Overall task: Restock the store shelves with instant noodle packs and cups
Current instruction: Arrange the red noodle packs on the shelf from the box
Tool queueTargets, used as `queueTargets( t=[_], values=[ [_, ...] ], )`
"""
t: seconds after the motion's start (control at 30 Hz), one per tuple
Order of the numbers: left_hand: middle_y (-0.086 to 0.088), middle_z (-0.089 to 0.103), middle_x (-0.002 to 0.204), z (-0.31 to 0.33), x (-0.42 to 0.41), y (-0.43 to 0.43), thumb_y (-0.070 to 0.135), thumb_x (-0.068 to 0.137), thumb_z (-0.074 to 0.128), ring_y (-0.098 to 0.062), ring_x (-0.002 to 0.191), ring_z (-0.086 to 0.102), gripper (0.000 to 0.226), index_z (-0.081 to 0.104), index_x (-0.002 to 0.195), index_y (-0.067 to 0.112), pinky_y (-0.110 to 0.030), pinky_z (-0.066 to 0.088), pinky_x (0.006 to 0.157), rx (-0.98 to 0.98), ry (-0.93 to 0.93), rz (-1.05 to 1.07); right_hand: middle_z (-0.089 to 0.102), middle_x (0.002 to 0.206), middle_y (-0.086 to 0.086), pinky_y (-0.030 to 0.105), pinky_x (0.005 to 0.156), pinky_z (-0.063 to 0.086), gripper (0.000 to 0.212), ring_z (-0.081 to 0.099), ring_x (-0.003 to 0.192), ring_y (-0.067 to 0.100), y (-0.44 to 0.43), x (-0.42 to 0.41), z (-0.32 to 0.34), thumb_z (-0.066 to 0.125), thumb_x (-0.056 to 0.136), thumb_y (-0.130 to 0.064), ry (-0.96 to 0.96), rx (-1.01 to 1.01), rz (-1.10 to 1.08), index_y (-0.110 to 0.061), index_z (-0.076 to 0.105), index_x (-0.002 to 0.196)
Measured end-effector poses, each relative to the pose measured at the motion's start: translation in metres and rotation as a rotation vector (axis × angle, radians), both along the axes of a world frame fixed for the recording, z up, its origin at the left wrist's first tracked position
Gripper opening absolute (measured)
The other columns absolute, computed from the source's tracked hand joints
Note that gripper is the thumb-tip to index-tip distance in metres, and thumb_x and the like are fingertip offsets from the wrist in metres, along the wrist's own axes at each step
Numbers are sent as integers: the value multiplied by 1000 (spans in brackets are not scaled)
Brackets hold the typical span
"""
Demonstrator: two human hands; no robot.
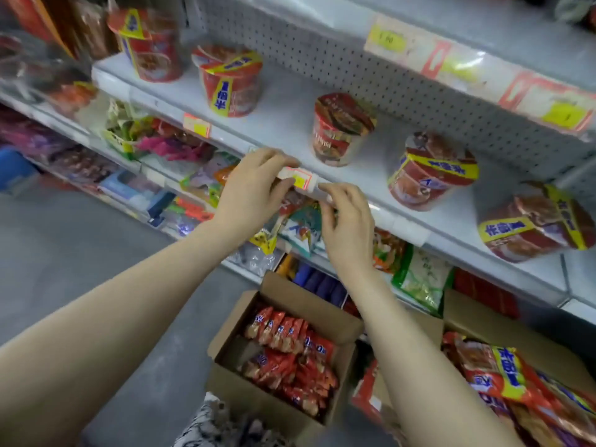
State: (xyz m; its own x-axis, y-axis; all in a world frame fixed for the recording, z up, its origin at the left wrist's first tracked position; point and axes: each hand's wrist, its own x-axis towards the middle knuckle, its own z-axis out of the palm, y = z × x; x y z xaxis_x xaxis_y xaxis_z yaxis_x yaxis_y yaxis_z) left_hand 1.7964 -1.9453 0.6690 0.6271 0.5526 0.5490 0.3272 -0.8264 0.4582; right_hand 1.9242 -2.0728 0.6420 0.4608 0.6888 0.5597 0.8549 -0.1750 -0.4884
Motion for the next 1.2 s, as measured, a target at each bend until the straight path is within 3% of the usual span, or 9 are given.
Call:
queueTargets(
  t=[0.13, 0.3, 0.37, 0.6, 0.7, 0.83, 0.93, 1.03, 1.2],
  values=[
    [-10, 64, 109, -66, -12, -8, 19, 92, 60, -29, 101, 59, 24, 67, 113, 9, -39, 48, 84, -106, 71, -54, 63, 116, 8, 30, 94, 44, 27, 58, 109, 23, -16, -16, -64, 56, 96, -6, 69, -85, -30, -8, 67, 120],
    [-6, 62, 108, -152, -24, -19, 12, 91, 66, -23, 104, 57, 22, 68, 113, 12, -31, 45, 84, -250, 143, -97, 63, 116, 6, 30, 96, 45, 27, 58, 110, 22, -40, -35, -142, 56, 97, -5, 186, -209, -55, -8, 67, 122],
    [-6, 62, 107, -188, -26, -24, 10, 89, 67, -25, 102, 57, 25, 67, 114, 13, -38, 48, 81, -295, 189, -110, 63, 115, 6, 32, 96, 47, 28, 59, 108, 24, -52, -40, -177, 55, 95, -3, 226, -250, -78, -8, 67, 120],
    [-5, 62, 107, -320, -33, -50, 29, 94, 56, -29, 98, 59, 22, 66, 107, 14, -44, 50, 79, -443, 376, -173, 65, 115, 2, 39, 94, 51, 27, 62, 107, 20, -102, -60, -301, 59, 94, -4, 376, -424, -203, -14, 69, 118],
    [-2, 63, 114, -375, -38, -67, 24, 93, 62, -23, 99, 60, 23, 67, 115, 19, -30, 47, 82, -526, 392, -207, 65, 121, 0, 39, 94, 52, 28, 63, 108, 19, -124, -68, -361, 59, 96, -8, 448, -505, -230, -16, 68, 121],
    [-2, 65, 111, -437, -41, -92, 22, 91, 65, -22, 97, 65, 24, 69, 113, 17, -31, 51, 74, -616, 423, -202, 65, 119, 3, 35, 95, 51, 31, 61, 109, 20, -152, -81, -432, 59, 93, 0, 522, -584, -281, -13, 69, 120],
    [4, 64, 115, -489, -43, -107, 21, 90, 68, -14, 100, 64, 27, 67, 117, 21, -18, 48, 73, -666, 515, -181, 66, 119, 2, 33, 94, 51, 34, 60, 110, 18, -171, -85, -482, 60, 91, 1, 556, -658, -318, -14, 69, 120],
    [2, 61, 121, -533, -43, -117, 24, 92, 64, -19, 106, 63, 33, 63, 124, 19, -39, 55, 86, -737, 577, -227, 66, 118, 3, 35, 95, 51, 37, 61, 109, 20, -184, -80, -526, 62, 88, 3, 558, -700, -344, -14, 69, 120],
    [-3, 62, 122, -597, -36, -132, 22, 93, 64, -24, 109, 62, 36, 60, 128, 20, -46, 53, 90, -804, 640, -207, 65, 126, 6, 40, 90, 54, 44, 62, 114, 27, -199, -55, -597, 63, 88, 1, 530, -806, -407, -17, 64, 128]
  ],
)
